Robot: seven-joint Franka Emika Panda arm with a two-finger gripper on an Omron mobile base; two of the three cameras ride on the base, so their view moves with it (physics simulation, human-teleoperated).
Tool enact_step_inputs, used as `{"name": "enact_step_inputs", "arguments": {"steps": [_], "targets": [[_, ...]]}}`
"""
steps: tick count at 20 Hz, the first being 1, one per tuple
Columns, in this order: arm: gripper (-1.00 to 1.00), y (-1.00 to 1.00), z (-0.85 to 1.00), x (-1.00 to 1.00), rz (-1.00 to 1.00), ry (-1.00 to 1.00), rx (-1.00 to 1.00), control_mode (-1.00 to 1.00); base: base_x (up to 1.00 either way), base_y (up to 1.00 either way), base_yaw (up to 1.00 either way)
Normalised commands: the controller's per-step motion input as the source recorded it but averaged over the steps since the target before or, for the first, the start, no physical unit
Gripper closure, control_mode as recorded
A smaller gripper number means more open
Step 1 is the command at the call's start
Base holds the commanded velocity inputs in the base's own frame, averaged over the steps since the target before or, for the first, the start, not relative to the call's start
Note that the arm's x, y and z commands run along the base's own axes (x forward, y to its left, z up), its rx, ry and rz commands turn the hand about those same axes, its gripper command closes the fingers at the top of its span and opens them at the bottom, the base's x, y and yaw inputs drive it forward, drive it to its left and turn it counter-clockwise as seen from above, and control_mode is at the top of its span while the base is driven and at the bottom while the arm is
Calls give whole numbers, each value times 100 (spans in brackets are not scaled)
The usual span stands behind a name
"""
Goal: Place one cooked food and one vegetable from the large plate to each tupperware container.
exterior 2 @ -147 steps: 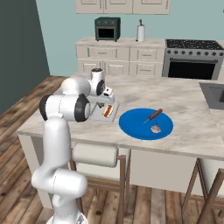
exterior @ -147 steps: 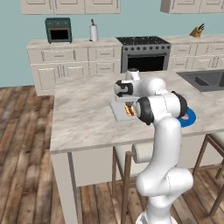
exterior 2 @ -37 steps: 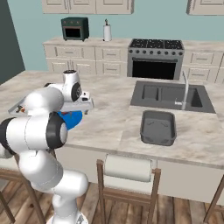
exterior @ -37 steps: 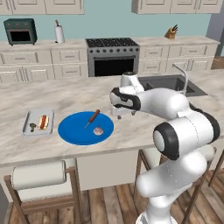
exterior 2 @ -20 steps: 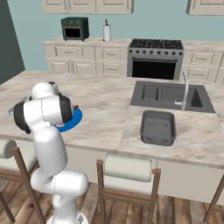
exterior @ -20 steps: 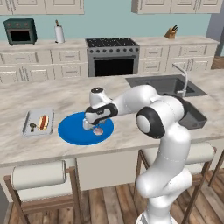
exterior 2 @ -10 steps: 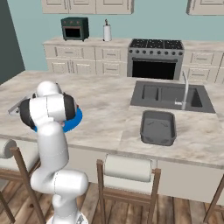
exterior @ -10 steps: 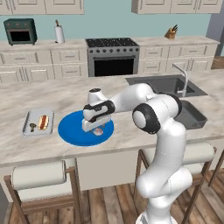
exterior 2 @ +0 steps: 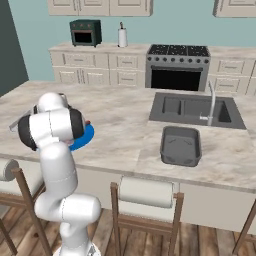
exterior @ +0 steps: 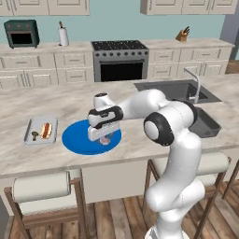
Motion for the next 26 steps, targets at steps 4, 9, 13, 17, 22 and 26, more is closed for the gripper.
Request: {"name": "enact_step_inputs", "arguments": {"steps": [4, 9, 13, 17, 22, 26], "targets": [[-100, 0, -17, 6, 0, 0, 0, -100, 0, 0, 0], [-100, 0, -14, 9, 0, 0, 0, -100, 0, 0, 0], [-100, 0, -31, 3, 0, 0, 0, -100, 0, 0, 0], [-100, 0, -22, 3, 0, -4, 0, -100, 0, 0, 0], [100, 0, -18, 0, 0, 1, 0, -100, 0, 0, 0], [100, 0, -15, 0, 0, 1, 0, -100, 0, 0, 0]]}}
